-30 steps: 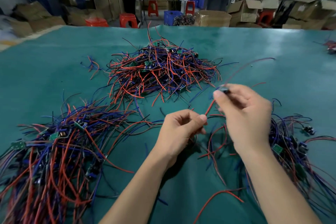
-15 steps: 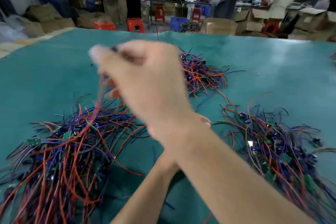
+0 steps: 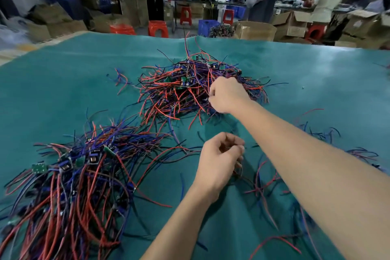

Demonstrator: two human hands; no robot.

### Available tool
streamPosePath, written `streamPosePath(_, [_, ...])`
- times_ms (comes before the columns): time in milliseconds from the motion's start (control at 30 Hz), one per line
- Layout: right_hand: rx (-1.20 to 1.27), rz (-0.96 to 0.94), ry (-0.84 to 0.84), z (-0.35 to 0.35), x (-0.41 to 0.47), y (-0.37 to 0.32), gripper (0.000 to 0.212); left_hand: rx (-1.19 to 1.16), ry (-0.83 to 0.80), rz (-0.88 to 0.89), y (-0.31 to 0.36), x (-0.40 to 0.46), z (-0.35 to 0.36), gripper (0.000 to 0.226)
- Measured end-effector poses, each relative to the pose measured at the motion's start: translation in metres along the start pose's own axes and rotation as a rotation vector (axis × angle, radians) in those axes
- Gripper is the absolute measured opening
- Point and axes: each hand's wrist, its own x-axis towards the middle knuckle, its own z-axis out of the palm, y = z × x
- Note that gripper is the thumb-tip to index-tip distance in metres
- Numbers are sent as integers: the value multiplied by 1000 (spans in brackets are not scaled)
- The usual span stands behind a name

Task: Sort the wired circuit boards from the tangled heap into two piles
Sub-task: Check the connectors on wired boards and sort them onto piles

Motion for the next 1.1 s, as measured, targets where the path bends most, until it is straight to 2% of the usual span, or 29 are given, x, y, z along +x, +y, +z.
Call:
streamPosePath(200, [317,34,158,-4,-7,25,31,-114,7,-20,5,-1,2,15])
streamPosePath(333, [517,44,215,-15,-33,41,21,-165,60,-33,4,2,2,13])
streamPosePath(433, [685,29,207,-21,-69,51,17,-291,93,-71,4,4,1,10])
streamPosePath(533, [822,-56,85,-21,-115,61,22,-382,101,-111,5,5,0,22])
streamPosePath(633, [927,-131,-156,-15,-149,65,21,-330,87,-109,4,6,-1,36])
streamPosePath(833, [1012,-101,-459,-1,-162,71,10,-153,19,-81,4,0,-1,33])
streamPosePath(900, [1035,-36,-360,4,-160,72,5,-100,3,-65,5,0,0,36])
streamPosePath(1033, [1007,183,152,17,-149,84,20,51,-48,16,2,-2,2,32])
streamPosePath(1100, [1019,209,231,24,-147,86,25,255,-130,144,-2,-5,5,28])
